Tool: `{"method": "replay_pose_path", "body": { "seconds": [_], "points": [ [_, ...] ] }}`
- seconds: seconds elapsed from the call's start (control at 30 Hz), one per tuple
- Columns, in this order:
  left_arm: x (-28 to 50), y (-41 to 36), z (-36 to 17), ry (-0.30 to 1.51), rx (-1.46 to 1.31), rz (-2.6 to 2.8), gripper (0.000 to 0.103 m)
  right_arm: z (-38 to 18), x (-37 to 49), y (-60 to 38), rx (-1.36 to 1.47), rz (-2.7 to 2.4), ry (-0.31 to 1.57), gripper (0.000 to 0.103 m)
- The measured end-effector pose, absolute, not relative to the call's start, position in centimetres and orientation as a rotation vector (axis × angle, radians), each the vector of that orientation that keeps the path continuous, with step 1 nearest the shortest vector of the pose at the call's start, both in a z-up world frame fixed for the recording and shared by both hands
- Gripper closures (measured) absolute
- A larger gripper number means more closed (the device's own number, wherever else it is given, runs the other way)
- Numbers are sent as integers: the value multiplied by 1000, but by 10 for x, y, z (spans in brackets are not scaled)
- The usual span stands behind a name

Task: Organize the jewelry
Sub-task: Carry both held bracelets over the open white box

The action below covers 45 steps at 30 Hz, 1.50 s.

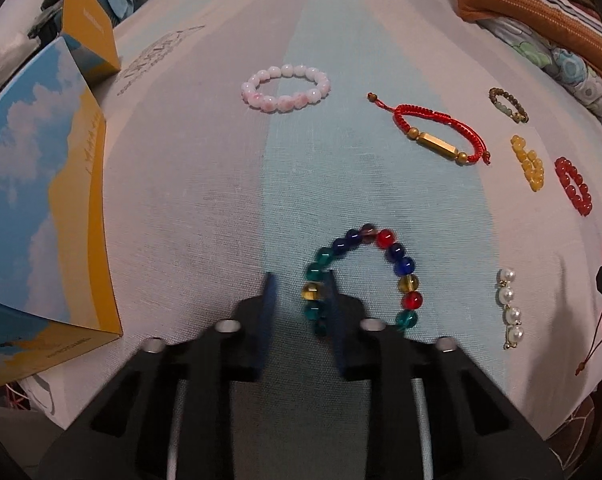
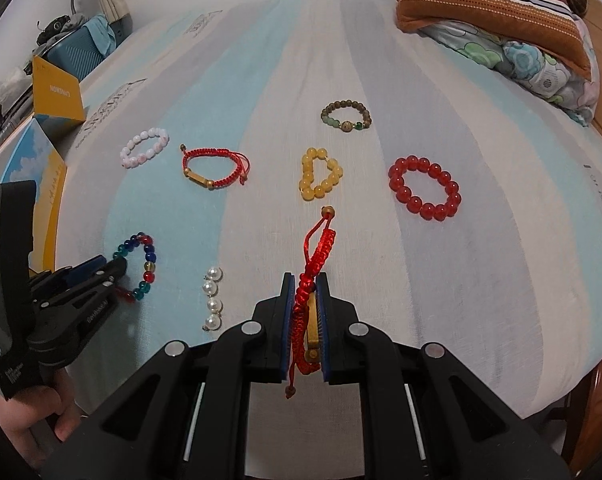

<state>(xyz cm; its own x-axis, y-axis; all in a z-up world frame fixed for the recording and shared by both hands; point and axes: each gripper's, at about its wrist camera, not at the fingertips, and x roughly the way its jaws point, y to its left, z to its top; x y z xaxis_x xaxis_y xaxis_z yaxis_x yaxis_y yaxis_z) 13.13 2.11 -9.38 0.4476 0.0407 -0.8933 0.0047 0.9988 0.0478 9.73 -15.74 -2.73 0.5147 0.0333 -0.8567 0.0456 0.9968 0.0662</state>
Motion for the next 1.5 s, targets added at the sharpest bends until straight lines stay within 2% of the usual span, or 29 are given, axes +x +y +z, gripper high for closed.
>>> {"method": "replay_pose_path", "body": {
  "seconds": [0.37, 0.83, 1.5],
  "points": [
    [119, 23, -61, 1079, -20, 4, 94, -22, 95, -162, 94, -14, 1018, 93],
    [106, 20, -2, 1002, -21, -36, 94, 13, 102, -148, 87, 23, 972, 93],
    [82, 96, 91, 869, -59, 62, 94, 92, 122, -39, -23, 165, 883, 93]
  ]
}}
